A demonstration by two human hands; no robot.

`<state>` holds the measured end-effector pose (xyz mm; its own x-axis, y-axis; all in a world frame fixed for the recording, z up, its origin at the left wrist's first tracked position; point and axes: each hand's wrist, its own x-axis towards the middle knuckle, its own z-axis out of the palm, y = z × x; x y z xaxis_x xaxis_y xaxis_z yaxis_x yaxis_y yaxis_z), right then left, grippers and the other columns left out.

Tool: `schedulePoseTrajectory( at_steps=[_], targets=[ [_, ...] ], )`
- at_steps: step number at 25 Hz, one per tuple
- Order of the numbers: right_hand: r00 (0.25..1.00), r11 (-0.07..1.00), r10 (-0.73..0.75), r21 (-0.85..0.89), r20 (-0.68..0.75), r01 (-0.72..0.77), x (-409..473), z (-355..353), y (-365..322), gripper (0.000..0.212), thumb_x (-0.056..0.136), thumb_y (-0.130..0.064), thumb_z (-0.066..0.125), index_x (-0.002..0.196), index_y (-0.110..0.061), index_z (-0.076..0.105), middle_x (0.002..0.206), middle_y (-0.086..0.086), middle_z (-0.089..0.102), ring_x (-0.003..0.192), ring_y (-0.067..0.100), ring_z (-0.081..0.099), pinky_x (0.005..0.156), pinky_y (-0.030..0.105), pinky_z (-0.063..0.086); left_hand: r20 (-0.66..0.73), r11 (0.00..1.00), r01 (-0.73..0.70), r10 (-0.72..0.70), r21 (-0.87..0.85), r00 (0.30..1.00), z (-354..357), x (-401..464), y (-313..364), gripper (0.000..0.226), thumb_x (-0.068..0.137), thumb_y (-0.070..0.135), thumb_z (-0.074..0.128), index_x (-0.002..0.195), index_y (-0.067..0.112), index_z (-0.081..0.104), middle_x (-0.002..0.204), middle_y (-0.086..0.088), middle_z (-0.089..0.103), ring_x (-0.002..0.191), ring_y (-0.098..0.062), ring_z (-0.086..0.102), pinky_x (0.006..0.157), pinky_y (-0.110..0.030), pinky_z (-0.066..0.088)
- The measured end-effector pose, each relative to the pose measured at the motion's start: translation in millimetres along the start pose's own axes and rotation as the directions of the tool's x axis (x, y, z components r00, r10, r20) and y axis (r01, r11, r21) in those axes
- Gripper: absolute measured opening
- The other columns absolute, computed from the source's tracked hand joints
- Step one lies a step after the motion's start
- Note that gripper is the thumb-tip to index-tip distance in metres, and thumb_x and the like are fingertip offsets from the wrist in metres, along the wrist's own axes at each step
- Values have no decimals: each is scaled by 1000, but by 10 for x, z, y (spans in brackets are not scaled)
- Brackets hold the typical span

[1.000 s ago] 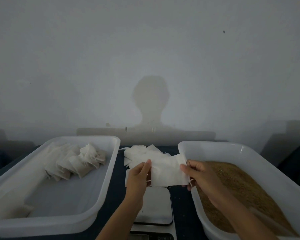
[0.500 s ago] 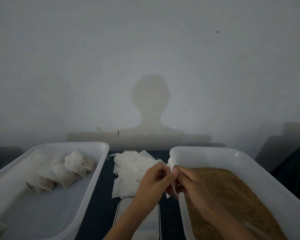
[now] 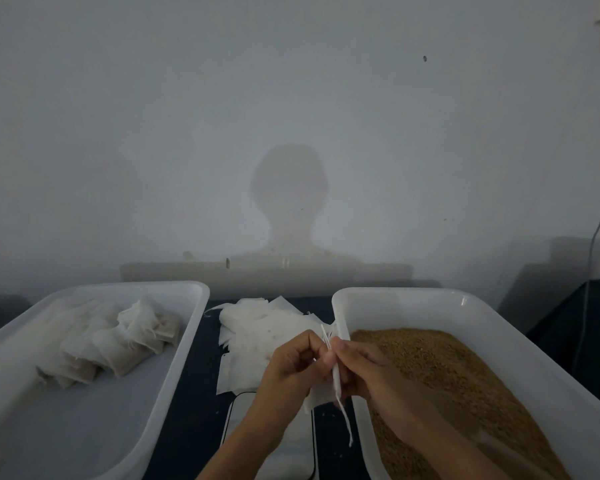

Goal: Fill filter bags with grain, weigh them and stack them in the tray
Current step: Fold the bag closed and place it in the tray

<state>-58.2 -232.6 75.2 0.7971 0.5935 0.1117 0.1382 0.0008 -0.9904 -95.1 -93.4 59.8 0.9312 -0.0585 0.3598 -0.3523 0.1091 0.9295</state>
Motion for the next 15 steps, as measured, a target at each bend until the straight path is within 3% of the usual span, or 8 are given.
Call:
schedulePoseTrajectory(
  at_steps=[3,6,9,13,15],
  targets=[
    [999,1000,6,-14,-39,-7,-24,57,-9,42,82,-42,48,78,-4,63,66,6,63,66,23,61,65,32,55,46,998,39,-36,-59,998,-39,-42,-1,18,85,17,54,80,0,52,65,-1,66,54,-7,60,51,-14,46],
    [999,996,36,-75,-35,-38,-85,72,-83,33,91,-31,47,67,-13,61,57,-2,63,58,12,62,64,27,55,141,998,60,-57,-19,988,-107,-48,31,16,87,14,54,79,1,50,66,1,66,57,-6,59,55,-13,44],
    [997,970,73,-231,8,-69,-114,52,-111,38,99,-14,40,64,-10,54,52,-6,61,52,6,60,63,28,53,267,996,82,-73,-25,961,-162,-57,69,16,90,2,51,75,6,48,64,6,66,53,-1,59,53,-9,42],
    [1000,934,28,-357,-9,-30,-113,63,-81,36,101,-13,39,80,2,64,64,2,69,56,10,64,59,25,52,282,993,116,-109,-9,953,-213,-84,92,18,92,11,54,74,10,51,68,0,64,55,-4,56,53,-12,38],
    [997,931,17,-362,-69,-41,-120,41,-71,34,100,-13,40,84,2,66,68,6,71,58,13,66,55,21,52,213,990,131,-139,50,967,-229,-66,74,20,94,11,53,74,13,53,67,3,63,57,-5,55,52,-13,38]
  ],
)
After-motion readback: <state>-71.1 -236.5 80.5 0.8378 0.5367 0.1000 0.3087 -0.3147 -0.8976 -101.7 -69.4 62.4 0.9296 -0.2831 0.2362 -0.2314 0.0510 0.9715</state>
